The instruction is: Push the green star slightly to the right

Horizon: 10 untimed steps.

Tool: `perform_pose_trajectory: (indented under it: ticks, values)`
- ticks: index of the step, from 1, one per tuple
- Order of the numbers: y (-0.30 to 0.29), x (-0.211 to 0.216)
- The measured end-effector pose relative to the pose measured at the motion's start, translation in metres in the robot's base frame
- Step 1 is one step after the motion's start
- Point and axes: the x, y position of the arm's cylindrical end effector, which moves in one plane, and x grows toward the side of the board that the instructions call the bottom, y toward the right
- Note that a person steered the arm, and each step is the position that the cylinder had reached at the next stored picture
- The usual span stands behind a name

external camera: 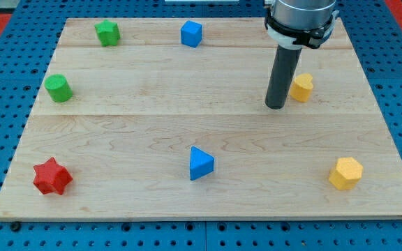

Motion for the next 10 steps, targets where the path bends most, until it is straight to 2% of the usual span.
perform_pose_trajectory:
  ticks: [1,2,3,4,5,6,7,8,9,10]
  values:
    - [-0.004,-0.002]
    - [-0.048,-0.063]
    - [-0.04,-0.098]
    - [-0.086,-0.085]
    - [-0.172,-0.067]
    - [-0.177,-0.067]
    - [-0.292,-0.082]
    - [-0.364,-0.114]
    - [-0.411,-0.135]
    - [-0.409,-0.195]
